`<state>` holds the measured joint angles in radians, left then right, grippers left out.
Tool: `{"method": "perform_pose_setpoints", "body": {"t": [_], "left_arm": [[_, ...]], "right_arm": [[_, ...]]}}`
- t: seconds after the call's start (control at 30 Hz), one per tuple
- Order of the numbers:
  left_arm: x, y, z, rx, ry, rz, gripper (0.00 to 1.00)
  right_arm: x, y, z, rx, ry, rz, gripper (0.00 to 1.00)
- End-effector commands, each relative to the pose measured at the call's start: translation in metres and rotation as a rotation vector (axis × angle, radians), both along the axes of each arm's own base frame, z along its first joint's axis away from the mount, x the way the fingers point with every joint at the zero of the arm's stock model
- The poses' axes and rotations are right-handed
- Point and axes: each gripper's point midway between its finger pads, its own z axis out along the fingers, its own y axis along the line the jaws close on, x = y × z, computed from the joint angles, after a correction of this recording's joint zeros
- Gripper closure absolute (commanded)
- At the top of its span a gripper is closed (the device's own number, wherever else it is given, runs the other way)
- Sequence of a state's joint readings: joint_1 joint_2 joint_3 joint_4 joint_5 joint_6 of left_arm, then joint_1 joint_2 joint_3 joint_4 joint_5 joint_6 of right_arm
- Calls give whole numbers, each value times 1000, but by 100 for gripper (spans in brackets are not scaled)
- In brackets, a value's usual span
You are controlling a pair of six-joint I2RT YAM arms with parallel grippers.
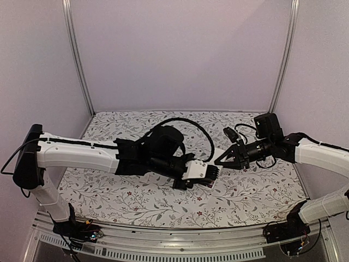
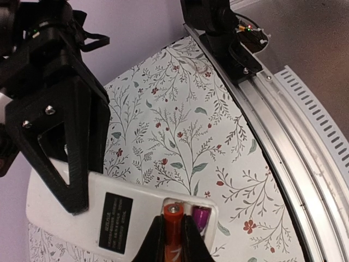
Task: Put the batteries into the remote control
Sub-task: Place the battery in the battery compartment, then load the battery into the battery compartment.
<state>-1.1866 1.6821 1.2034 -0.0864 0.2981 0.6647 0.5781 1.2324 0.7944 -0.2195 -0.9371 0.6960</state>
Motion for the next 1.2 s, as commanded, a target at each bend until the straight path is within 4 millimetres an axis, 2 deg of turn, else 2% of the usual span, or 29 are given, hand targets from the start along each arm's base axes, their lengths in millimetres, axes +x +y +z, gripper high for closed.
{"method": "perform_pose_setpoints", "body": {"t": [0.0,0.3,0.63,0.87,1.13,1.17], "left_arm": [[2,11,-27,106,13,28,87],[0,9,-21,89,25,28,73],[5,7,0,10,30,80,60],[9,7,21,-59,37,116,38],[12,11,38,-108,42,155,32],[14,10,46,-139,37,166,32]], "right_arm": [[-7,5,14,50,-8,49,100],[-7,5,13,49,-6,50,100],[-7,5,10,47,2,52,100],[-7,6,8,46,15,56,100],[-6,7,5,47,25,59,100],[-6,7,6,48,25,59,100]]}}
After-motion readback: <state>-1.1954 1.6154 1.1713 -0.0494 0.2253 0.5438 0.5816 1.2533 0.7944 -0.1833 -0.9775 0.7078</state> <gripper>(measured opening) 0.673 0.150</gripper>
